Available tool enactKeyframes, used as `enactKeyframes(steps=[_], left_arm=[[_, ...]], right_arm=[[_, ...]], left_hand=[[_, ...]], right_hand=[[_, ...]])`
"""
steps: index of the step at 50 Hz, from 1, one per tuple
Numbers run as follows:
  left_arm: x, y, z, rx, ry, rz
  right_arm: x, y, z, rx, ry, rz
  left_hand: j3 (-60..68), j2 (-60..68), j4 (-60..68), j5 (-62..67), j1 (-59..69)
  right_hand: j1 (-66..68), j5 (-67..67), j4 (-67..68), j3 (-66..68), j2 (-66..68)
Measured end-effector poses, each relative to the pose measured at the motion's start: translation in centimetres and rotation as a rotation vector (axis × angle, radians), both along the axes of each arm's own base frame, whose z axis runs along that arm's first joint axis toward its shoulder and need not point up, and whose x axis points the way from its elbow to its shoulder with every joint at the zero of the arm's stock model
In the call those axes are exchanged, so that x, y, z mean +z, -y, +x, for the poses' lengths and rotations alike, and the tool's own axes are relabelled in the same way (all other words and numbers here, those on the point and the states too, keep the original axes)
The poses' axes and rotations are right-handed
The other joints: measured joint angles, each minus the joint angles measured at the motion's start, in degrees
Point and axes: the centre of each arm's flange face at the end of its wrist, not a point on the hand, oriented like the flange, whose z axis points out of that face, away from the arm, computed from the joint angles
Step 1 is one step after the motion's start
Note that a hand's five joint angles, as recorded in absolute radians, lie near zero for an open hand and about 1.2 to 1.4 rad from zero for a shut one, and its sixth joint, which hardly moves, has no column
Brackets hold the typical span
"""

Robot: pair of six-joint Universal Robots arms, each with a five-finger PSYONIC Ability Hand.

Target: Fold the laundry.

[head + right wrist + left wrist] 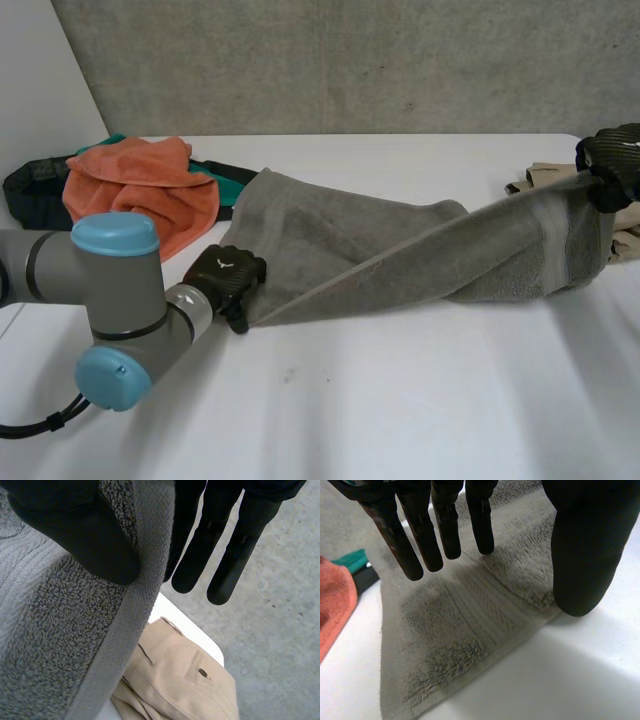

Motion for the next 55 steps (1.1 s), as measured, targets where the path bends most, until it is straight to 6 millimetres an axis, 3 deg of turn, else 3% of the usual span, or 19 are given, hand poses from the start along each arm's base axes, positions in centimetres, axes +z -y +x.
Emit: enactKeyframes(steps=[9,32,37,38,42,46,55], left_arm=[[0.1,0.3,-0.1,0.002,0.011,0.019],[-0.1,1.3,0.4,0.059,0.04,0.008],[-0.4,1.5,0.5,0.064,0.042,0.01],[-0.4,1.6,0.6,0.066,0.042,0.008],[-0.2,1.8,0.8,0.089,0.045,-0.007],[1.0,2.2,1.3,0.146,0.05,-0.054],[5.9,1.7,2.9,0.253,0.022,-0.181]], right_arm=[[-0.7,1.0,-1.5,-0.036,-0.014,0.01],[-2.3,2.3,-2.7,-0.06,-0.036,0.031],[-2.6,2.5,-2.7,-0.061,-0.035,0.035],[-2.7,2.5,-2.8,-0.061,-0.035,0.037],[-2.8,2.6,-2.8,-0.062,-0.035,0.039],[-2.7,2.5,-2.8,-0.062,-0.035,0.038],[-2.0,1.8,-2.6,-0.053,-0.053,0.039]], left_hand=[[0.92,1.26,1.98,2.35,1.18],[8.8,9.31,10.1,10.28,9.49],[26.17,26.76,27.54,24.59,21.14],[35.8,36.49,36.9,33.48,23.64],[40.13,40.93,41.76,41.46,23.59],[40.22,41.05,41.93,41.66,23.59],[40.22,41.1,41.94,41.71,23.59]], right_hand=[[0.0,0.0,0.0,0.0,0.0],[0.0,0.0,0.0,0.0,0.0],[0.0,0.0,0.0,0.0,0.0],[0.0,0.0,0.0,0.0,0.0],[0.0,0.0,0.0,0.0,0.0],[0.0,0.0,0.0,0.0,0.0],[0.0,0.01,0.0,0.0,0.0]])
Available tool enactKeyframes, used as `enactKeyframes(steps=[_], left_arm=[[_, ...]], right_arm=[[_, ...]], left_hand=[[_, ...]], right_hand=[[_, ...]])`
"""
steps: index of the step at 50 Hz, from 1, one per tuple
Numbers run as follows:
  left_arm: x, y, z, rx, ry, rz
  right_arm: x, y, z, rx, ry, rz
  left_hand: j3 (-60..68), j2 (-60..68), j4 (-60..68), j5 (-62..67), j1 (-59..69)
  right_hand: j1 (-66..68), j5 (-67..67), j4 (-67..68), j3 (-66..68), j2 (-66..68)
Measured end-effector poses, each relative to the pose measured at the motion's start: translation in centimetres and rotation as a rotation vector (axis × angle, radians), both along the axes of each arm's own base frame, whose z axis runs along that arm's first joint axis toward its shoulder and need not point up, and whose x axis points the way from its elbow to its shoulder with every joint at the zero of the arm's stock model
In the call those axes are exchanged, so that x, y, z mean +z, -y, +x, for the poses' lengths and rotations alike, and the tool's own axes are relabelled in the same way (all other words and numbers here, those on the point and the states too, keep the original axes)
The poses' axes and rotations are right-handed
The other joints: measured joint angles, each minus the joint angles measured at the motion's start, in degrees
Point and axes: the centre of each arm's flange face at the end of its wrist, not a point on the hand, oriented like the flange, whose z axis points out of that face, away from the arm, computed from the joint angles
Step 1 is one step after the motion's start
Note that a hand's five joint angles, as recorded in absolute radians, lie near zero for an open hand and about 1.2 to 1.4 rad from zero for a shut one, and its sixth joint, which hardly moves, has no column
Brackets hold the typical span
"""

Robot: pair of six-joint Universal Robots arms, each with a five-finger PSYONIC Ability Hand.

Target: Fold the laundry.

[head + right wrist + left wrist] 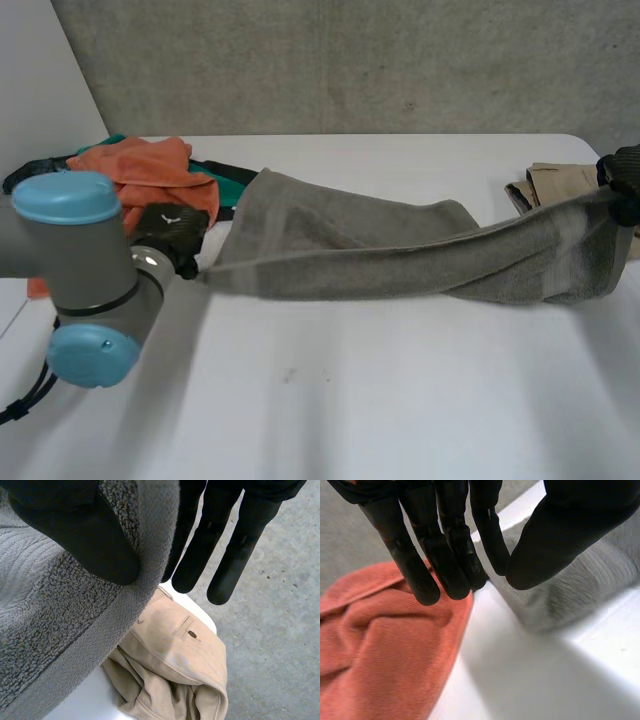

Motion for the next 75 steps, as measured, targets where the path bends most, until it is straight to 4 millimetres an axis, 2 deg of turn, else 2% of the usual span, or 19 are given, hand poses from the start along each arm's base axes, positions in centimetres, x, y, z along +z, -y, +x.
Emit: enactKeyframes(steps=[6,11,14,15,16,18,19,20,21,27,36,51,53,56,59,64,68,71,75], left_arm=[[2.5,-2.4,1.2,-0.005,0.003,-0.011],[5.4,-6.4,2.5,-0.042,0.042,-0.007],[6.0,-7.9,2.9,-0.065,0.055,-0.007],[6.1,-8.3,3.0,-0.078,0.055,-0.01],[6.1,-8.4,2.9,-0.091,0.053,-0.013],[5.6,-8.2,2.7,-0.116,0.047,-0.017],[5.2,-8.0,2.5,-0.128,0.043,-0.017],[4.7,-7.7,2.2,-0.142,0.038,-0.014],[4.2,-7.3,1.9,-0.153,0.035,-0.011],[0.8,-5.2,0.2,-0.195,0.021,0.04],[-2.4,-4.1,-1.8,-0.215,0.014,0.111],[-5.6,-0.4,-2.9,-0.16,0.051,0.115],[-6.3,0.0,-3.0,-0.157,0.061,0.121],[-6.8,0.3,-3.0,-0.156,0.073,0.127],[-6.9,0.3,-2.9,-0.152,0.083,0.126],[-4.2,0.2,-2.5,-0.102,0.078,0.064],[1.2,-1.1,-1.4,-0.045,0.043,-0.052],[5.3,-2.8,-0.4,-0.02,0.007,-0.14],[9.2,-5.4,1.0,-0.008,-0.025,-0.226]], right_arm=[[1.0,-2.2,0.1,0.026,-0.081,0.045],[2.0,-5.5,-0.5,0.061,-0.227,0.135],[2.3,-6.8,-0.6,0.086,-0.286,0.166],[2.4,-7.3,-0.6,0.097,-0.306,0.176],[2.5,-7.6,-0.6,0.104,-0.316,0.179],[2.5,-7.8,-0.5,0.11,-0.323,0.176],[2.5,-7.8,-0.5,0.11,-0.323,0.173],[2.5,-7.7,-0.5,0.109,-0.318,0.165],[2.4,-7.5,-0.5,0.106,-0.313,0.159],[1.3,-5.9,-0.8,0.082,-0.262,0.133],[0.2,-4.5,-1.0,0.065,-0.238,0.128],[-1.1,-3.3,-1.4,0.047,-0.247,0.136],[-1.1,-3.1,-1.4,0.044,-0.249,0.128],[-1.0,-3.0,-1.5,0.04,-0.25,0.119],[-1.0,-3.0,-1.5,0.037,-0.251,0.111],[-0.9,-2.9,-1.6,0.034,-0.253,0.108],[-0.9,-3.2,-1.6,0.029,-0.255,0.118],[-0.6,-3.7,-1.6,0.028,-0.255,0.127],[0.7,-5.0,-1.4,0.033,-0.256,0.132]], left_hand=[[0.09,0.05,0.0,0.0,0.0],[0.23,0.11,0.01,0.0,0.0],[0.23,0.11,0.02,0.0,0.0],[-4.5,-4.75,-4.42,-4.14,3.04],[-12.52,-12.84,-12.97,-12.49,-2.48],[-27.92,-29.88,-28.82,-28.21,-19.93],[-32.81,-33.52,-33.73,-33.0,-24.23],[-42.59,-43.31,-43.68,-43.03,-30.44],[-45.81,-46.57,-47.06,-46.49,-30.76],[-47.19,-47.75,-48.29,-47.93,-30.76],[-46.93,-47.4,-47.78,-47.12,-30.27],[-24.39,-24.71,-24.83,-24.57,-5.91],[-13.21,-13.45,-13.54,-13.41,5.59],[-3.13,-3.26,-3.29,-3.32,14.64],[-0.08,-0.17,-0.18,-1.78,14.78],[0.0,-0.03,0.0,-1.78,14.78],[0.01,0.0,0.0,-1.78,14.78],[0.03,0.0,0.01,-1.78,14.78],[0.19,0.07,0.02,-1.78,14.78]], right_hand=[[0.0,-0.01,0.0,0.0,0.0],[0.0,-0.01,0.0,0.0,0.0],[0.0,-0.01,0.0,0.0,0.0],[0.0,0.0,0.0,0.0,0.0],[0.0,-0.01,0.0,0.0,0.0],[0.0,-0.01,0.0,0.0,0.0],[0.0,0.0,0.0,0.0,0.0],[0.0,-0.02,0.0,0.0,0.0],[0.0,-0.01,0.0,0.0,0.0],[0.0,-0.01,0.0,0.0,0.0],[0.0,-0.01,0.0,0.0,0.0],[0.0,0.0,0.0,0.0,0.0],[0.0,-0.01,0.0,0.0,0.0],[0.0,-0.01,0.0,0.0,0.0],[0.0,0.0,0.0,0.0,0.0],[0.0,0.0,0.0,0.0,0.0],[0.0,-0.01,0.0,0.0,0.0],[0.0,-0.02,0.0,0.0,0.0],[0.0,-0.02,0.0,0.0,0.0]])
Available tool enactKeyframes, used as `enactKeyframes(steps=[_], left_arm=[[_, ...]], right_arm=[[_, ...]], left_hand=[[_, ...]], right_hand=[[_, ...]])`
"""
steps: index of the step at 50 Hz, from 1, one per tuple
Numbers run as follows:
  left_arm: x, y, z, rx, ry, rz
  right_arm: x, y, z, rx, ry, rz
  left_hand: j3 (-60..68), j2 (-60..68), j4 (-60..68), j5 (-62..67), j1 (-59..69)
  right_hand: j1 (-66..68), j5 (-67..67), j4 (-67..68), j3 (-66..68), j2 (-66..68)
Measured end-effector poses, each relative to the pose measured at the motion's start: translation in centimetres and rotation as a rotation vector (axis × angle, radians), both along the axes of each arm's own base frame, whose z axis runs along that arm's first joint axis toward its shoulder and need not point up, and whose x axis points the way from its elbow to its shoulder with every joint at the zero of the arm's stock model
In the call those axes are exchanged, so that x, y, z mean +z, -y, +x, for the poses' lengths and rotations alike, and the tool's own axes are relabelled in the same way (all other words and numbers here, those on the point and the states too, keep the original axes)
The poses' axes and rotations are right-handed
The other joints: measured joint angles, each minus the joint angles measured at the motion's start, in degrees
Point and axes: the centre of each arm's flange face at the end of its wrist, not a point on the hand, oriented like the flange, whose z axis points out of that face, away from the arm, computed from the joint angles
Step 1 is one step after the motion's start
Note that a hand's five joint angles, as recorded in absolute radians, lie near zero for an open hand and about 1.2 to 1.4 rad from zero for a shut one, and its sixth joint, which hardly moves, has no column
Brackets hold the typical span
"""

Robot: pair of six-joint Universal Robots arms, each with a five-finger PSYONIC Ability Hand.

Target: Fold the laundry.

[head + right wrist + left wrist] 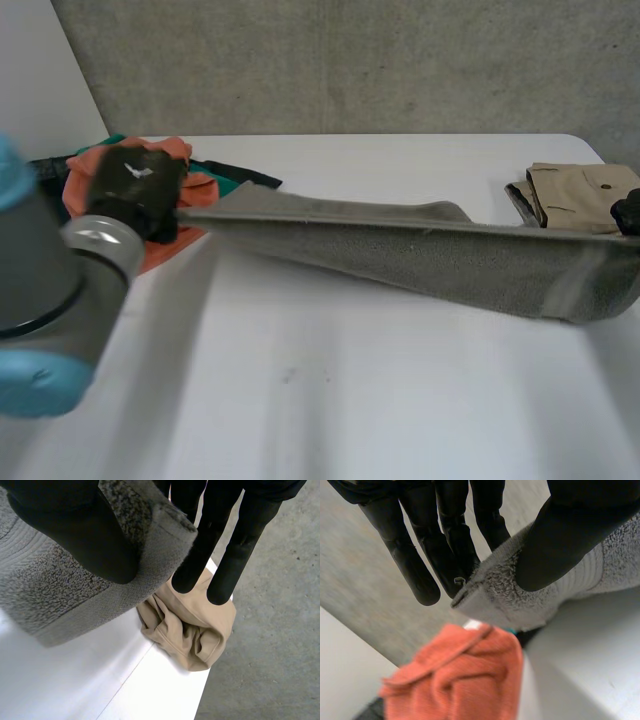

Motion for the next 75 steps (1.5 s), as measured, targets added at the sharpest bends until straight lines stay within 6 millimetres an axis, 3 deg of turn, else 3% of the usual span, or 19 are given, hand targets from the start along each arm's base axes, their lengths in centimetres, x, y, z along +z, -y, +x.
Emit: enactKeyframes(steps=[5,9,16,20,25,28,30,34,39,43,47,53,59,62,65,69,75], left_arm=[[2.2,-3.5,1.6,-0.003,0.02,-0.019],[2.8,-5.9,2.8,-0.008,0.066,0.022],[2.0,-6.7,3.2,-0.011,0.115,0.09],[0.1,-4.1,2.1,-0.009,0.14,0.13],[-2.8,2.4,-0.1,0.008,0.161,0.127],[-2.6,6.7,-1.1,0.031,0.15,0.046],[-1.3,9.5,-1.6,0.05,0.124,-0.052],[4.7,13.9,-2.3,0.088,0.007,-0.386],[11.9,14.7,-2.6,0.092,-0.14,-0.768],[14.0,13.9,-2.7,0.073,-0.186,-0.893],[12.0,13.6,-2.8,0.05,-0.167,-0.828],[5.2,13.1,-2.6,0.025,-0.112,-0.586],[-2.0,11.4,-1.9,0.012,-0.059,-0.352],[-5.5,9.7,-1.5,0.003,-0.019,-0.233],[-7.7,7.7,-0.9,-0.007,0.019,-0.134],[-9.2,4.4,0.1,-0.018,0.075,0.004],[-9.1,-1.6,2.3,-0.033,0.191,0.276]], right_arm=[[2.4,-2.3,0.5,0.02,-0.002,0.006],[4.0,-4.0,0.9,0.052,-0.033,0.013],[4.5,-5.4,1.4,0.112,-0.133,0.037],[3.2,-4.3,1.5,0.128,-0.146,0.073],[1.3,-0.2,2.6,0.114,-0.13,0.041],[1.9,2.4,3.9,0.085,-0.125,-0.079],[3.3,4.3,5.0,0.063,-0.111,-0.219],[8.4,7.4,7.3,0.033,-0.022,-0.606],[13.7,8.1,8.3,0.033,0.116,-0.961],[14.7,7.9,8.4,0.048,0.183,-1.047],[13.6,7.8,8.4,0.054,0.197,-0.999],[10.2,8.0,8.5,0.064,0.189,-0.862],[3.7,8.1,8.8,0.113,0.168,-0.629],[0.0,7.4,8.9,0.134,0.158,-0.477],[-3.0,6.1,8.8,0.142,0.144,-0.338],[-5.3,3.9,8.1,0.138,0.098,-0.174],[-5.5,-0.8,5.1,0.128,-0.077,0.062]], left_hand=[[0.02,0.01,0.0,0.0,0.0],[0.02,0.02,0.0,0.0,0.0],[0.03,0.02,0.01,0.0,0.0],[0.13,0.1,0.04,0.0,0.01],[0.15,0.11,0.2,0.0,0.0],[0.16,0.11,0.22,0.0,0.01],[0.16,0.11,0.22,0.0,0.0],[0.16,0.12,0.24,0.0,0.0],[0.16,0.11,0.24,0.0,0.0],[0.16,0.11,0.24,0.49,0.01],[0.16,0.11,0.24,0.62,0.0],[0.16,0.12,0.24,0.62,0.0],[0.17,0.12,0.25,0.62,0.0],[0.18,0.12,0.26,0.62,0.0],[0.18,0.13,0.26,0.63,0.0],[0.18,0.13,0.25,0.62,0.0],[0.18,0.13,0.26,0.62,0.0]], right_hand=[[0.0,0.02,0.0,0.0,0.0],[0.0,0.01,0.0,0.0,0.0],[0.0,0.02,0.0,0.0,0.0],[0.0,0.02,0.0,0.05,0.0],[0.0,0.02,0.0,0.2,0.0],[0.0,0.01,0.01,0.2,0.0],[0.0,0.02,0.01,0.2,0.0],[0.0,0.03,0.02,0.21,0.0],[0.0,0.05,0.03,0.21,0.0],[0.0,0.22,0.02,0.22,0.0],[0.0,0.22,0.03,0.2,0.0],[0.0,0.22,0.03,0.21,0.0],[0.0,0.22,0.03,0.22,0.0],[0.0,0.22,0.04,0.21,0.0],[0.0,0.22,0.03,0.22,0.0],[0.0,0.22,0.04,0.22,0.0],[0.0,0.22,0.04,0.22,0.0]])
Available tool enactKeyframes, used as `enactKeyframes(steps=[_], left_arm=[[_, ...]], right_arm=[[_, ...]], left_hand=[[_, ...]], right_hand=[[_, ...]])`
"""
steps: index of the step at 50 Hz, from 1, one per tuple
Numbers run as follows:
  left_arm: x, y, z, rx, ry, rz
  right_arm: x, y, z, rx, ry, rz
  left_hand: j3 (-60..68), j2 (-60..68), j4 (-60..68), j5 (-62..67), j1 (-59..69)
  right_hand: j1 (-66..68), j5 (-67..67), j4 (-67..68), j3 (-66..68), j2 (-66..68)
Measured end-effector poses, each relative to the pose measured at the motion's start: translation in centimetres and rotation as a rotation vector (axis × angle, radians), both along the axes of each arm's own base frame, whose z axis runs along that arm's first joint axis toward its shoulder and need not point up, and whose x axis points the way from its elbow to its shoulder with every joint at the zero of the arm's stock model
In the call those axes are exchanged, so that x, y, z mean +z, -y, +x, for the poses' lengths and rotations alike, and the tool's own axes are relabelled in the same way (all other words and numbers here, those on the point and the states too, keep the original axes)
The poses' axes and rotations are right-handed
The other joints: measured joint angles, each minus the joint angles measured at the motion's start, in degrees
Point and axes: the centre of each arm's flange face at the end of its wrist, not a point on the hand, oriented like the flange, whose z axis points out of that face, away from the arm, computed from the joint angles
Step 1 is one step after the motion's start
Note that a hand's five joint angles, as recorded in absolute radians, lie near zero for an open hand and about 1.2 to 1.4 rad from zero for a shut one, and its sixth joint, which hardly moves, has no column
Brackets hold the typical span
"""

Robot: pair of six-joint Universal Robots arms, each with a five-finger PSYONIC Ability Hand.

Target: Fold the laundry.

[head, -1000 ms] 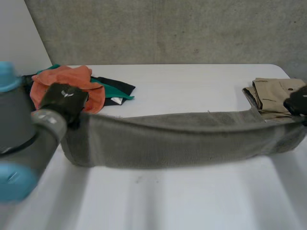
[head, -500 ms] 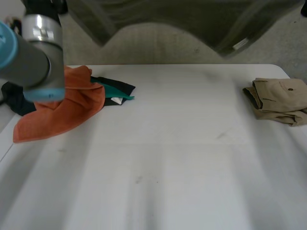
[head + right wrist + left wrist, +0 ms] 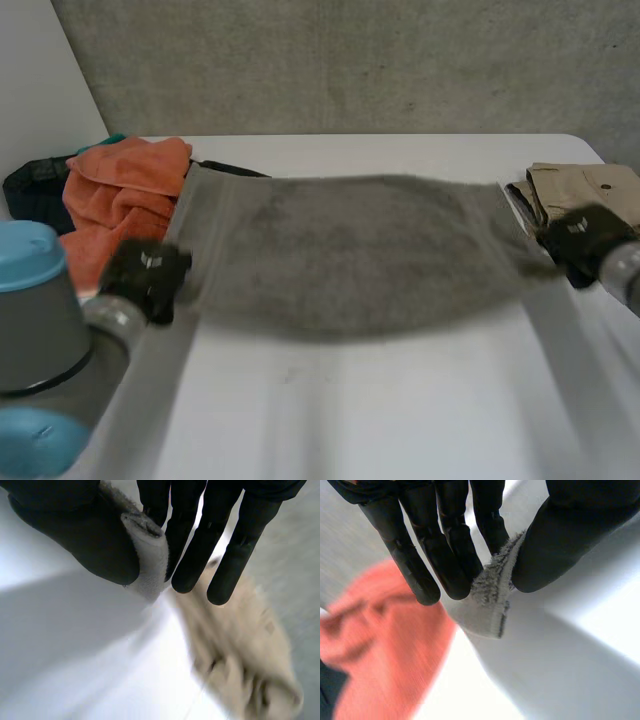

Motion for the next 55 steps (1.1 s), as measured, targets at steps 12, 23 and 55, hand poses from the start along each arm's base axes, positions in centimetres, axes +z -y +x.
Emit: enactKeyframes(steps=[12,23,55], left_arm=[[1.8,-7.1,2.4,-0.055,0.193,0.323],[0.9,1.2,-1.0,-0.041,0.089,0.029],[1.2,5.0,-4.3,0.004,-0.008,-0.148]], right_arm=[[1.1,-6.2,-4.1,0.084,-0.296,0.215],[-0.7,-0.1,-1.6,0.029,-0.13,-0.013],[-0.5,3.3,0.4,-0.032,0.142,-0.061]], left_hand=[[0.0,0.0,0.0,0.0,0.0],[0.0,0.0,0.01,0.0,0.0],[-54.73,-55.42,-55.72,-53.79,-53.19]], right_hand=[[0.0,0.0,0.0,0.0,0.0],[0.0,0.0,0.0,0.0,0.0],[-50.67,-55.48,-55.84,-55.52,-54.74]])
